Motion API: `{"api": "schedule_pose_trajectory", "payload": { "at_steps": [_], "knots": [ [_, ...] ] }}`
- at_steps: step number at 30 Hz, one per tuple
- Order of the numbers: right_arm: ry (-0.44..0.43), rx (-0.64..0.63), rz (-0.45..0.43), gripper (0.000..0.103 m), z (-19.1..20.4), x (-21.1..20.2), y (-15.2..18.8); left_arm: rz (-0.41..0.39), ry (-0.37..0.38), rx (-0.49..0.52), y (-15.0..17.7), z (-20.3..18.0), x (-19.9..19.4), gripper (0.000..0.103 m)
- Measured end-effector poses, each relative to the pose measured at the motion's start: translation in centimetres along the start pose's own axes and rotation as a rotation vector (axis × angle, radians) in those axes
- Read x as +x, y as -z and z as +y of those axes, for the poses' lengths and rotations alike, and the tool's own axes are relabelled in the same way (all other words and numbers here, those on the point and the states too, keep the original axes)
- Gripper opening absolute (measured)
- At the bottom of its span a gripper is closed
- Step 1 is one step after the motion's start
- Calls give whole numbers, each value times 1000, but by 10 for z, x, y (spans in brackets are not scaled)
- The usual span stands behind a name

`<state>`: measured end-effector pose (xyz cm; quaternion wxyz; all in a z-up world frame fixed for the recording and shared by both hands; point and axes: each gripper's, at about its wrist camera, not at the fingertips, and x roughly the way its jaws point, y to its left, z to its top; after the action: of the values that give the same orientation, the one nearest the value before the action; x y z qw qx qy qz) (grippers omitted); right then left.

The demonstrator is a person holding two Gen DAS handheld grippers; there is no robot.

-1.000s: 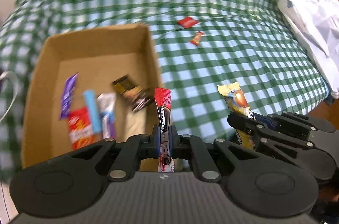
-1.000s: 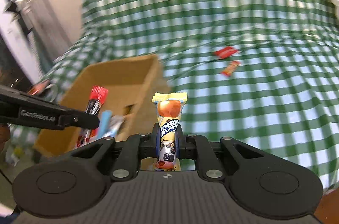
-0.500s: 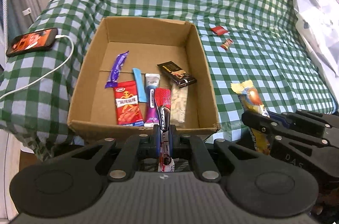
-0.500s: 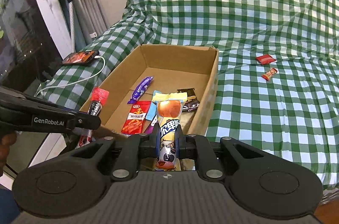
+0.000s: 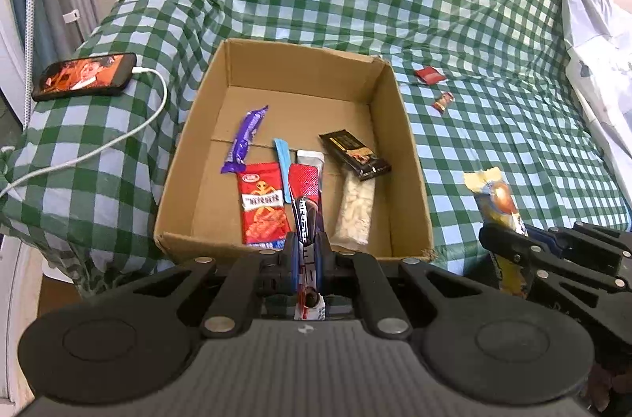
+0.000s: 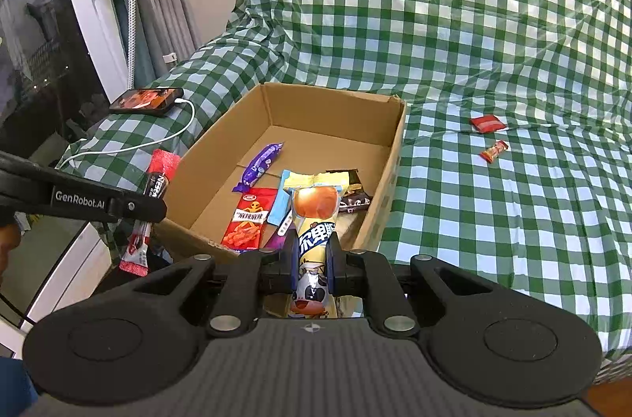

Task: Organize snacks
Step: 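Carry the red sweet with the left tool while the right tool carries the yellow sweet to the box, then lower both sweets into the box and open both tools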

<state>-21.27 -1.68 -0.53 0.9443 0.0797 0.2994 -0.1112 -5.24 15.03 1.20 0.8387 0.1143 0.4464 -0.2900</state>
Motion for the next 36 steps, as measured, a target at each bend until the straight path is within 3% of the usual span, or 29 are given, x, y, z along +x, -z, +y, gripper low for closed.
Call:
{"api": "schedule_pose_trajectory", "payload": {
  "at_steps": [15,36],
  "knots": [
    [-21,-8,25,13,0,39,-33,12,-34,-12,-45,15,36,8],
    [-68,-7,100,13,0,129,-66,117,-52,9,-90,25,131,9]
  ]
}}
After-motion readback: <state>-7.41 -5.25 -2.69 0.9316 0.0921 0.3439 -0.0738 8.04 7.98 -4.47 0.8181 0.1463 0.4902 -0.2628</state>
